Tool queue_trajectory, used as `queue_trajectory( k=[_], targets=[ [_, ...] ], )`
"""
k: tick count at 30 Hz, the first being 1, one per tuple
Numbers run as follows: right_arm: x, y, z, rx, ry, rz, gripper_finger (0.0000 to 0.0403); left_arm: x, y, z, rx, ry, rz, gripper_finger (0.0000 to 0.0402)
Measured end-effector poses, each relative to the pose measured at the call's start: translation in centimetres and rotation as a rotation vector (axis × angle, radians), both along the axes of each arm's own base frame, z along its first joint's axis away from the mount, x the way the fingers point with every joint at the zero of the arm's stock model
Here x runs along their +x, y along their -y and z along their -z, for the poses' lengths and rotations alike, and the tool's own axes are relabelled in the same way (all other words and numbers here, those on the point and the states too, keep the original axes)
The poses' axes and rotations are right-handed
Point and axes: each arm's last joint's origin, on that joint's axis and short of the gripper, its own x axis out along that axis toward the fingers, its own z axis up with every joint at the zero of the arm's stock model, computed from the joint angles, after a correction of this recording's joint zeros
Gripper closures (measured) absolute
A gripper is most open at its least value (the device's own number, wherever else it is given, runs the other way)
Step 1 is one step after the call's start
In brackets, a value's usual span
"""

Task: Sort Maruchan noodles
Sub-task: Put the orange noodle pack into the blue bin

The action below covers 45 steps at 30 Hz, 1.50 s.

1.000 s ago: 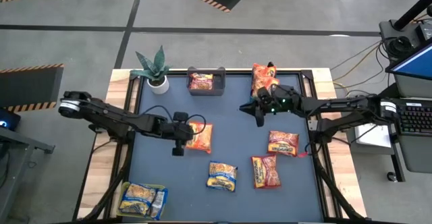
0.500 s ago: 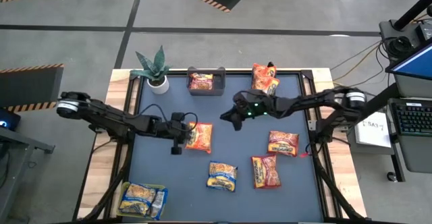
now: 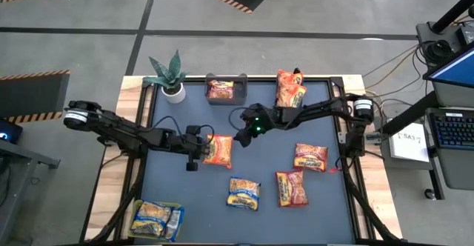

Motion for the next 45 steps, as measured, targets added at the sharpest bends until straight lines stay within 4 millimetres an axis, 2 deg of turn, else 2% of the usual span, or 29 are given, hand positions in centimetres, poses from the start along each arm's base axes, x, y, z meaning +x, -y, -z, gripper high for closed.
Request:
queue_trajectory(
  k=[10,18,23,30,36,45],
  targets=[
    [2.7,0.4,2.5,0.018,-0.069,-0.013,0.0135,-0.2,0.0,1.0,-0.041,-0.030,-0.051,0.0326],
    [4.4,0.5,3.3,0.015,-0.055,-0.068,0.0100,-0.2,0.0,1.5,-0.052,-0.008,-0.061,0.0326],
    [5.1,0.5,2.8,0.018,-0.030,-0.088,0.0098,-0.2,0.0,1.5,-0.057,-0.007,-0.066,0.0326],
    [5.7,0.5,1.9,-0.006,0.012,-0.098,0.0114,-0.2,0.0,1.4,-0.058,0.004,-0.066,0.0326],
    [5.9,-0.1,1.9,-0.017,0.018,-0.100,0.0128,-0.2,0.0,1.4,-0.058,0.006,-0.066,0.0326],
    [6.5,-1.1,3.0,-0.015,0.051,-0.118,0.0129,-0.1,0.0,1.3,-0.061,0.021,-0.066,0.0326]
  ],
)
